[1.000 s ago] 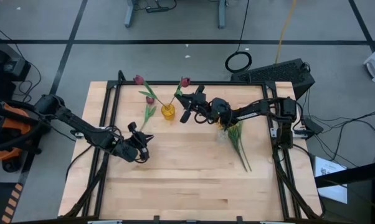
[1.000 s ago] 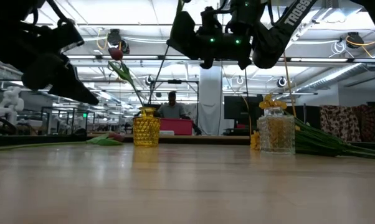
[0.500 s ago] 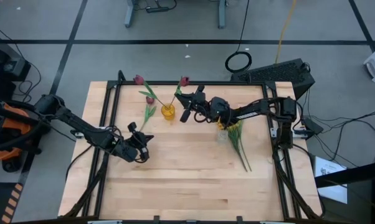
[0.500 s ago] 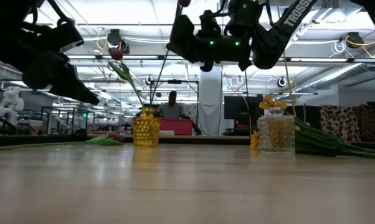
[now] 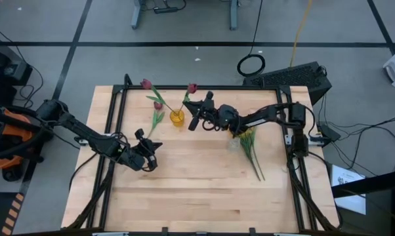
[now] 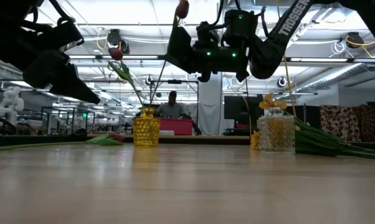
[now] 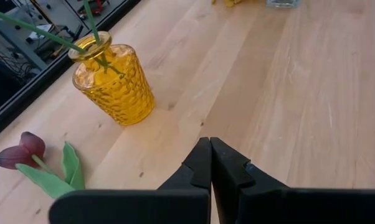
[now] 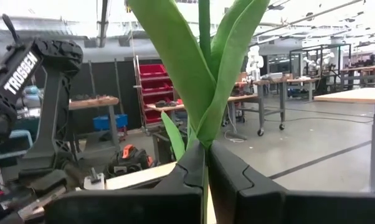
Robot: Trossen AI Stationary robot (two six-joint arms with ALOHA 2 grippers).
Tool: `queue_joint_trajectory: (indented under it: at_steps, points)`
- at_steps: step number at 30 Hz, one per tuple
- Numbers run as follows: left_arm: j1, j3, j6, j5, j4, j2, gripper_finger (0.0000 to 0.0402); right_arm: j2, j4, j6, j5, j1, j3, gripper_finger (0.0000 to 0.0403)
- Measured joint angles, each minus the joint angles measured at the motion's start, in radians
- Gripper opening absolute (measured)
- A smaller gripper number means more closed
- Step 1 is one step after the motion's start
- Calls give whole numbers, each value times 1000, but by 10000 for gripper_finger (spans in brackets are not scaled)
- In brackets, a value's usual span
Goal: Sort flowers into vase by color
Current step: Put the red flower into the yellow vase
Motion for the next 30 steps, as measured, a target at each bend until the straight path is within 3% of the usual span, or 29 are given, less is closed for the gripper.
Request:
queue_joint_trajectory:
  at_steps: [14, 30]
  points:
    - [0, 0, 0, 17, 4, 0, 2, 85, 3, 59, 2, -2, 45, 3]
    - [0, 0, -1, 27, 20, 0, 18, 93, -179, 95, 56, -3, 97, 92]
